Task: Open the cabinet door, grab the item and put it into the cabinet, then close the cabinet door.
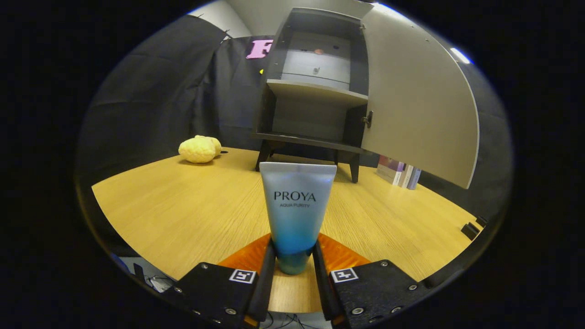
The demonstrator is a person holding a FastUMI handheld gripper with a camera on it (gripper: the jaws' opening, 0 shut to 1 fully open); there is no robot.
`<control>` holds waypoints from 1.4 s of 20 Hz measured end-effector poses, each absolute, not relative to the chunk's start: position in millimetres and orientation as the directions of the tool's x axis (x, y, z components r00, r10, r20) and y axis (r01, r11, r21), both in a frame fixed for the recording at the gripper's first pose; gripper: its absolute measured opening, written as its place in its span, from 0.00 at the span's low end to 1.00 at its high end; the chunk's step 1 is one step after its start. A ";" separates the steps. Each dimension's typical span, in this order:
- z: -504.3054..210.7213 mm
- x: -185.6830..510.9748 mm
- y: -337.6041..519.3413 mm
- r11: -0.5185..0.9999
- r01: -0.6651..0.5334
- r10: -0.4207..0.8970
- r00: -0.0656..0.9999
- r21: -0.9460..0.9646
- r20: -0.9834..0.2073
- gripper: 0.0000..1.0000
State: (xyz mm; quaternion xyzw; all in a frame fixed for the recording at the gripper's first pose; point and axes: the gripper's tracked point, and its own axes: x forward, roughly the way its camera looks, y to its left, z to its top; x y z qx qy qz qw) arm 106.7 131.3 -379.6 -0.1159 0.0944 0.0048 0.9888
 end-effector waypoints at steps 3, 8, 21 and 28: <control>-369.8 104.5 131.7 0.977 -0.046 0.000 0.977 -0.211 -0.213 0.44; -302.5 111.9 131.1 0.984 -0.017 -0.012 0.987 -0.175 -0.163 0.44; -57.3 189.3 125.4 0.996 0.050 -0.048 0.998 -0.074 0.037 0.44; 46.2 291.6 121.3 0.994 0.008 0.007 0.991 -0.105 0.137 0.44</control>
